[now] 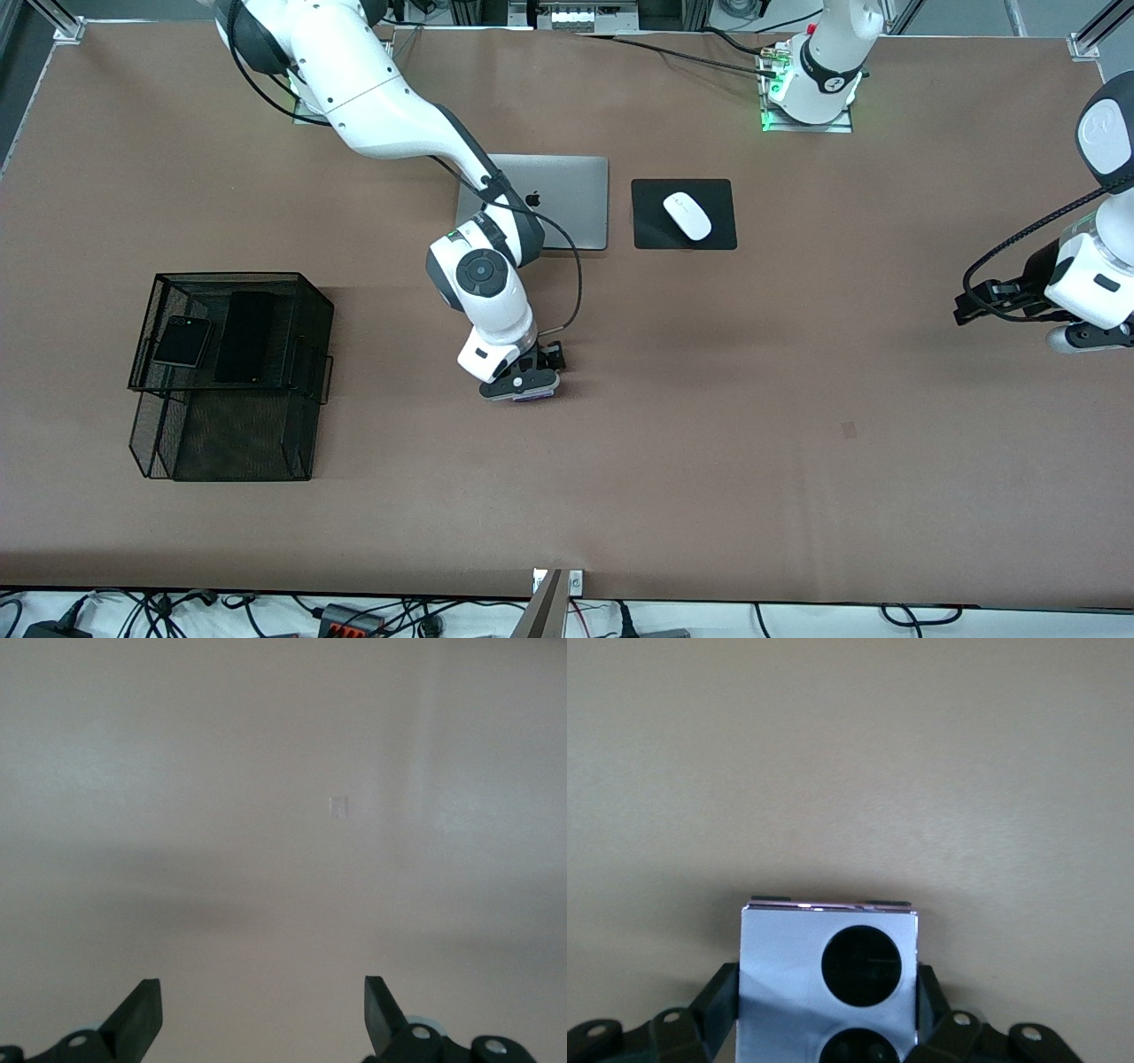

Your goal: Place phones with both arms

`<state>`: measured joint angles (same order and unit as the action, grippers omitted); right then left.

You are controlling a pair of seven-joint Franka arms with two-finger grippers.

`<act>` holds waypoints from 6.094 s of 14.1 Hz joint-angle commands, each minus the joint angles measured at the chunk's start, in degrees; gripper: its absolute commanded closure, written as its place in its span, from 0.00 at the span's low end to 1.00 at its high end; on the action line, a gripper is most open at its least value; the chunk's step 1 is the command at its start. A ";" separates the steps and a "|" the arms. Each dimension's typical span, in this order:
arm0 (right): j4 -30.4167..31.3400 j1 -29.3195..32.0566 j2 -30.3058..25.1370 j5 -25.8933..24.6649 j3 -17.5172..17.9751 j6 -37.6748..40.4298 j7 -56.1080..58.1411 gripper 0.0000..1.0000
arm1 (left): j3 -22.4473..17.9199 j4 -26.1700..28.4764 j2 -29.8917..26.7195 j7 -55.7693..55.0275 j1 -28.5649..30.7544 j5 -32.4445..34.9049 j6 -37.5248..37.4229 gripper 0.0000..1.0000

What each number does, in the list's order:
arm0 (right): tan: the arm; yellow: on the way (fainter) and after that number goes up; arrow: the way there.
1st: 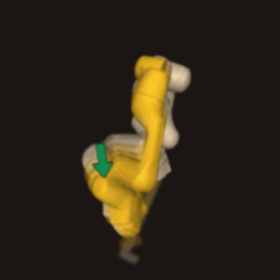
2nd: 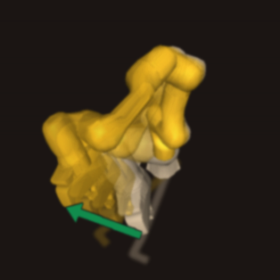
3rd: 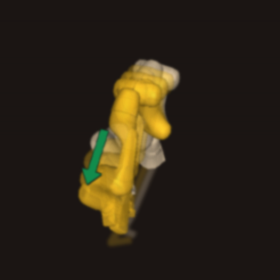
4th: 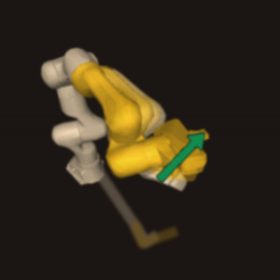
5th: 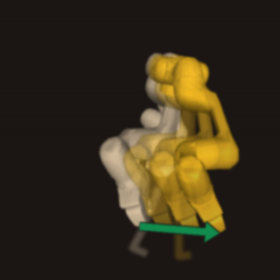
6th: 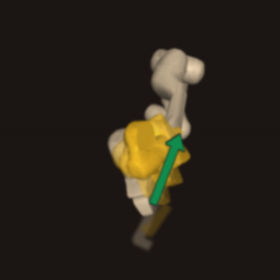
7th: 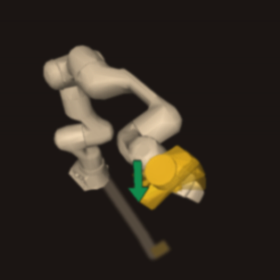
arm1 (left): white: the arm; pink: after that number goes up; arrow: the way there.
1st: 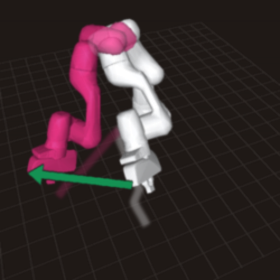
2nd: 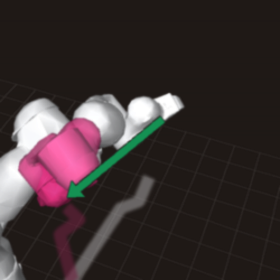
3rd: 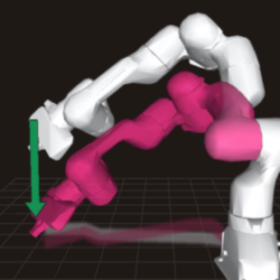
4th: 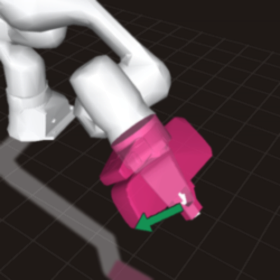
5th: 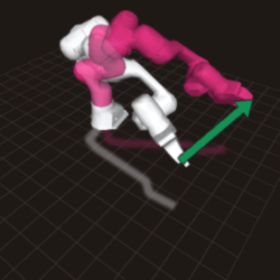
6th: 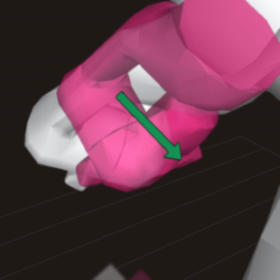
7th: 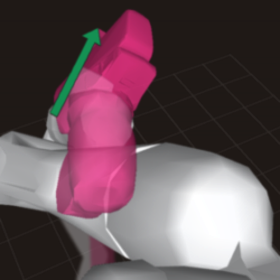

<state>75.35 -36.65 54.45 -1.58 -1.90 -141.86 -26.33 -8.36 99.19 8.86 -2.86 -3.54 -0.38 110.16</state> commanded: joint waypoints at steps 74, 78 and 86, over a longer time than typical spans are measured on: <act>-1.54 33.22 -36.68 4.31 -5.84 52.65 27.21 0.00 | 0.10 -0.40 -2.01 11.91 0.20 -2.61 -11.02 0.00; 5.24 39.11 -41.35 3.69 -0.30 49.93 26.86 0.00 | 0.10 -0.40 -1.92 11.47 0.11 -2.52 -10.23 0.00; 12.17 37.79 -45.73 2.46 -0.21 47.82 26.42 0.00 | -0.07 -0.49 -1.92 11.38 0.20 -2.52 -10.32 0.00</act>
<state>82.10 1.13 12.48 1.72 -2.65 -91.86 1.08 -8.27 99.18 7.26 7.72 -3.51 -2.65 100.10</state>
